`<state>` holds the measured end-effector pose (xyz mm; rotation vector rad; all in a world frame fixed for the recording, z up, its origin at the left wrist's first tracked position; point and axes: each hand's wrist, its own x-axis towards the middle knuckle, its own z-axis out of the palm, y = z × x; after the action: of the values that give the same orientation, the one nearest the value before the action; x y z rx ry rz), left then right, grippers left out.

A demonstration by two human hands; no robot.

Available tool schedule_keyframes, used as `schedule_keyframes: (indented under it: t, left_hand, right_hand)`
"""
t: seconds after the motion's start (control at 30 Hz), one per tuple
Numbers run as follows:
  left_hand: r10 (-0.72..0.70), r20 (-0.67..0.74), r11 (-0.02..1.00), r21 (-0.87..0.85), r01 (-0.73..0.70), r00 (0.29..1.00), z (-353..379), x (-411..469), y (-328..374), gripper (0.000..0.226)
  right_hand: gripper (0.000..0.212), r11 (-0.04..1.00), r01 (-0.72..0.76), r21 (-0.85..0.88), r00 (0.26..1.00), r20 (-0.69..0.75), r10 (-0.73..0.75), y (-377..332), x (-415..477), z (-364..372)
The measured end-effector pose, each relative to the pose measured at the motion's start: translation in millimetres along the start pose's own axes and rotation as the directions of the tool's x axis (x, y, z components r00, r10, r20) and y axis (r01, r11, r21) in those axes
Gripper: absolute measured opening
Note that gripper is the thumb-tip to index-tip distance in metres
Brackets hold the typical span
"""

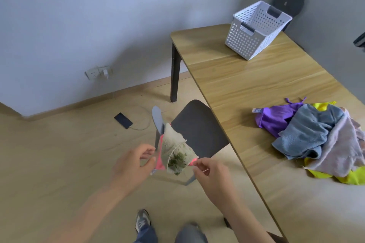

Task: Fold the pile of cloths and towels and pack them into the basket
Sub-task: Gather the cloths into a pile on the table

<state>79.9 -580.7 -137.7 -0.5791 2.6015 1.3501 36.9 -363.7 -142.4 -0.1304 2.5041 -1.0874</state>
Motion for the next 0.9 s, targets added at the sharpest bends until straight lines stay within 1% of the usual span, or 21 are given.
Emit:
schedule_keyframes:
  t: [0.1,0.17,0.23,0.33,0.47,0.6,0.67,0.73,0.8,0.9]
  left_hand:
    - [-0.012,0.046,0.998,-0.057,0.015,0.999,-5.3,11.7,-11.1,0.024]
    - [-0.023,0.065,0.997,-0.075,0.028,0.998,-7.3,20.6,-17.8,0.029]
    - [-0.045,0.065,0.994,-0.097,0.051,0.997,-9.8,29.4,-25.2,0.027]
    - [-0.072,0.08,0.991,-0.103,0.08,0.994,-13.0,40.4,-35.7,0.022]
    - [-0.096,0.099,0.989,-0.105,0.106,0.99,-10.2,50.6,-51.0,0.031]
    - [-0.119,0.121,0.989,-0.079,0.129,0.986,-5.1,58.0,-63.3,0.031]
    - [-0.121,0.129,0.99,-0.058,0.129,0.984,-1.2,62.4,-68.3,0.03]
    - [-0.121,0.141,0.991,-0.04,0.127,0.983,1.7,65.5,-69.5,0.028]
    - [-0.122,0.172,0.992,-0.024,0.128,0.978,5.8,70.1,-70.1,0.023]
    - [-0.134,0.196,0.99,-0.014,0.139,0.971,13.3,78.6,-69.8,0.016]
  right_hand:
    - [0.015,0.999,-0.048,-0.01,0.999,0.017,0.048,-8.1,11.7,19.5]
    - [0.014,0.996,-0.089,-0.02,0.996,0.018,0.089,-13.2,22.9,31.7]
    - [0.014,0.991,-0.135,-0.023,0.991,0.008,0.135,-14.7,39.0,44.3]
    - [0.02,0.979,-0.196,-0.054,0.981,-0.013,0.196,-11.1,61.5,65.1]
    - [0.026,0.952,-0.296,-0.075,0.955,-0.057,0.292,-7.4,81.9,85.1]
    - [0.033,0.93,-0.352,-0.107,0.935,-0.089,0.344,-5.6,90.0,94.8]
    - [0.034,0.931,-0.358,-0.077,0.933,-0.079,0.352,-3.8,93.5,98.4]
    - [0.034,0.936,-0.352,-0.002,0.935,-0.054,0.351,-3.9,95.3,100.7]
    - [0.027,0.931,-0.356,0.081,0.931,-0.049,0.361,-2.9,97.7,102.3]
    - [0.018,0.924,-0.358,0.13,0.928,-0.054,0.367,-1.4,96.0,97.0]
